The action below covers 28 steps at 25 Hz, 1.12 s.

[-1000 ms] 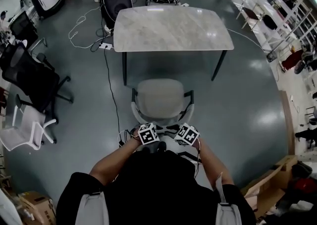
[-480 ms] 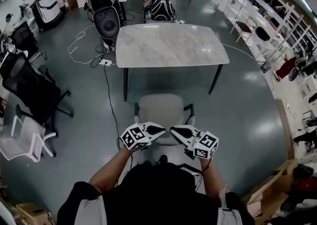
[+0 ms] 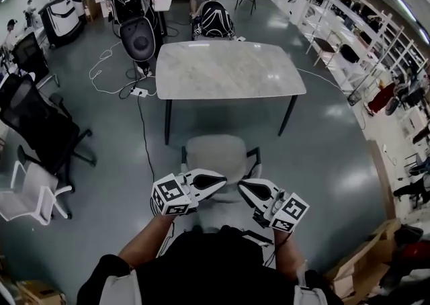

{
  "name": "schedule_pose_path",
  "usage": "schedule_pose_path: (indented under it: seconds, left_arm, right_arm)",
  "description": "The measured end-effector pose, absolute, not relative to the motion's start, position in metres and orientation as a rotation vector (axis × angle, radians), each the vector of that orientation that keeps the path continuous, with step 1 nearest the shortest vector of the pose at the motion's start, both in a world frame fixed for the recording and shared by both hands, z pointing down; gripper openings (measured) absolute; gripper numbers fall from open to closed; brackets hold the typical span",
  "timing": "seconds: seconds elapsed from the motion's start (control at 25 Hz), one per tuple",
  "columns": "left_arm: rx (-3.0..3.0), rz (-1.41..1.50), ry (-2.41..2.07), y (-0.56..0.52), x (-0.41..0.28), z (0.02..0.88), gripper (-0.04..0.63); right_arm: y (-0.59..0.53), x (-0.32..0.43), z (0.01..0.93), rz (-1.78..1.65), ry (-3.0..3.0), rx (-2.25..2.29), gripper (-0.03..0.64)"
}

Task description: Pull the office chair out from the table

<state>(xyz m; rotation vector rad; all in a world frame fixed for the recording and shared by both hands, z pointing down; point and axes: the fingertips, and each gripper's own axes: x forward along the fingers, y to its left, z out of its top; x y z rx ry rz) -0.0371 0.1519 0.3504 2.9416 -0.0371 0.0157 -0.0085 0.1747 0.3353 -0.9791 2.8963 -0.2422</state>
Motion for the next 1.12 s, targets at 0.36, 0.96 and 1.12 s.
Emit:
schedule_pose_path:
  seconds: [0.36, 0.96, 1.12]
  left_arm:
    - [2.918, -0.061, -0.046, 0.153, -0.017, 0.335, 0.011]
    - [2.924, 0.031, -0.098, 0.139, 0.017, 0.346, 0.011]
    - [2.927, 0.030, -0.076, 0.141, 0.018, 0.345, 0.011]
  right_arm:
    - [0.172, 0.010, 0.330, -0.223, 2.941, -0.828, 0.020]
    - [0.158, 0.037, 0.338, -0.217, 3.002, -0.676, 0.018]
    - [0.156, 0.042, 0.340, -0.238, 2.983, -0.695, 0.018]
